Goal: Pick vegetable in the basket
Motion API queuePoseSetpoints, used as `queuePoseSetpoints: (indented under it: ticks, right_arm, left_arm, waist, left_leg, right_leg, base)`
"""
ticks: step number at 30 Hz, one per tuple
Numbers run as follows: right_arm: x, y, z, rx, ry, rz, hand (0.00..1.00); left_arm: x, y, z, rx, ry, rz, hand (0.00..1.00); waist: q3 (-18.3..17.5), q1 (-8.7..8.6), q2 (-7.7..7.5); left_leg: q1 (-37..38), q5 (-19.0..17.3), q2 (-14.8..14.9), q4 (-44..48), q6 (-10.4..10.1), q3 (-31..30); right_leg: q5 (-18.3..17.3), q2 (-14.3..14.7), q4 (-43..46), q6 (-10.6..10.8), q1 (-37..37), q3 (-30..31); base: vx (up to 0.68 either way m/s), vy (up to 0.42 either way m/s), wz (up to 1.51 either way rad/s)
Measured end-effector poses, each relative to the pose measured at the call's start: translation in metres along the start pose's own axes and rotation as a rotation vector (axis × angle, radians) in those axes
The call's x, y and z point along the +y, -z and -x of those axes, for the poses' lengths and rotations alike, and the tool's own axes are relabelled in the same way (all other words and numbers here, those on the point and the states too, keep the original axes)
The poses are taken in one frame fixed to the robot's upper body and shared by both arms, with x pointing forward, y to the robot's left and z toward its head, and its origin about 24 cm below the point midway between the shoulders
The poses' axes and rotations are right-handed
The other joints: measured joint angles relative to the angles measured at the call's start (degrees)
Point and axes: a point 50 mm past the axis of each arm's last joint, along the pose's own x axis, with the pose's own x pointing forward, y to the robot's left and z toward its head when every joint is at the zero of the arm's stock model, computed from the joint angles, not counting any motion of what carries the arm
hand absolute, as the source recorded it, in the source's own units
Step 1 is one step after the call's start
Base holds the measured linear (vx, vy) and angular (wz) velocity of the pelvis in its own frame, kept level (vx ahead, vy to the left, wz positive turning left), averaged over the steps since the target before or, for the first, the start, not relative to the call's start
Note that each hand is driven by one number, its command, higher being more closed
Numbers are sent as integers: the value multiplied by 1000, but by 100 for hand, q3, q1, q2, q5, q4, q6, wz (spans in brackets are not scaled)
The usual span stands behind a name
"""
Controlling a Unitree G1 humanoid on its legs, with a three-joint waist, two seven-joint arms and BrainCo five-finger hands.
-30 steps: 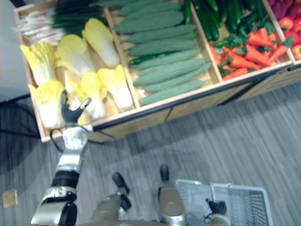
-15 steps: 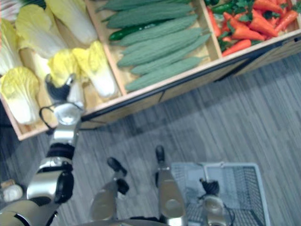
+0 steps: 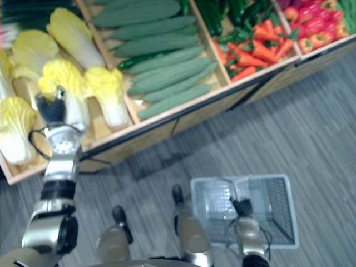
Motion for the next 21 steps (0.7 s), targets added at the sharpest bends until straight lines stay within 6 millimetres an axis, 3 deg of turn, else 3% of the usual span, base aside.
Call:
queuePoseSetpoints:
  ticks: [3,7,9,10,11,12,13,14,15,16,17,18,19,21]
  right_arm:
    - [-15,24,10,70,47,-9,100]
    - [-26,33,14,94,89,-10,100]
    - [-24,25,11,65,84,1,100]
    - [-24,16,9,33,84,5,100]
    - [-25,10,7,10,90,12,100]
    - [-26,8,7,4,96,17,100]
    - [-29,4,6,-9,115,25,100]
    - [-27,-5,4,-36,116,39,100]
    - [-26,-11,3,-60,112,45,100]
    - [-11,-33,-3,-122,74,58,100]
    - [-4,-47,-5,-164,59,72,100]
    - [1,-59,-7,-206,48,84,100]
    - [18,-79,-4,-285,-1,104,100]
    - [47,-100,6,-379,-103,110,100]
  left_arm:
    - [5,-21,25,-169,-26,-82,100]
    - [7,-45,48,-368,-28,-149,100]
    - [5,-49,54,-393,-19,-153,100]
    - [3,-48,61,-379,-4,-138,100]
    - [0,-46,69,-375,34,-135,100]
    - [-1,-43,75,-370,60,-142,100]
    - [-3,-39,88,-354,118,-136,100]
    - [-2,-35,99,-338,156,-131,100]
    - [-1,-34,102,-335,172,-130,100]
    - [-4,-29,111,-313,221,-125,100]
    - [-11,-24,121,-292,282,-115,100]
    - [-14,-21,126,-284,321,-111,100]
    - [-22,-13,138,-255,411,-118,100]
    - [-42,12,160,-137,566,-139,100]
  waist:
    - [-396,5,38]
    - [-684,43,201]
    - [-711,44,251]
    - [-771,126,398]
    - [-761,117,404]
    - [-761,103,404]
    - [-768,130,401]
    - [-794,127,370]
    - [-809,126,350]
    - [-908,215,451]
    - [-1055,389,660]
    - [-1120,459,707]
    - [-1178,423,529]
    - [-1189,415,584]
  left_leg:
    - [292,-20,-295,-251,24,16]
    - [489,-147,-513,-247,209,270]
    - [455,-182,-467,-87,294,564]
    - [495,-202,-258,-189,410,923]
    - [630,-185,-276,-191,438,1226]
    - [729,-187,-291,-184,441,1376]
    - [925,-212,-294,-123,481,1750]
    - [1061,-254,-298,-27,480,2107]
    - [1084,-330,-346,67,444,2270]
    - [1060,-459,-255,-19,434,2450]
    - [1100,-466,-132,-358,508,2650]
    - [1104,-457,-83,-390,495,2902]
    - [1201,-382,-203,-243,463,3293]
    - [1425,-323,106,120,304,3706]
  right_leg:
    - [44,-235,-125,90,204,17]
    - [259,-403,-118,285,172,212]
    - [719,-345,-179,-125,11,-402]
    - [1112,-242,-543,-496,38,-921]
    - [309,-397,281,-725,-67,-1829]
    - [-112,-536,703,-723,-52,-2283]
    - [-695,-837,1386,-742,3,-3150]
    - [-942,-1095,1662,-893,24,-3972]
    - [-935,-1039,1614,-890,27,-4230]
    - [-741,-478,710,-820,97,-3928]
    - [-1192,-329,439,-843,187,-4526]
    - [-1401,-520,939,-968,88,-4935]
    - [-1349,-1087,1550,-785,173,-5160]
    - [-1118,-474,952,-830,210,-4580]
  base:
    - [52,137,2]
    - [-4,139,-41]
    - [-83,77,-99]
    - [-89,-1,-122]
    - [-102,13,-129]
    - [-134,39,-116]
    - [-131,32,-125]
    - [-135,23,-134]
    - [-113,-23,-172]
    - [-142,-74,-204]
    - [-123,-78,-239]
    - [-102,-90,-223]
    - [-19,-136,-224]
    - [23,-211,-187]
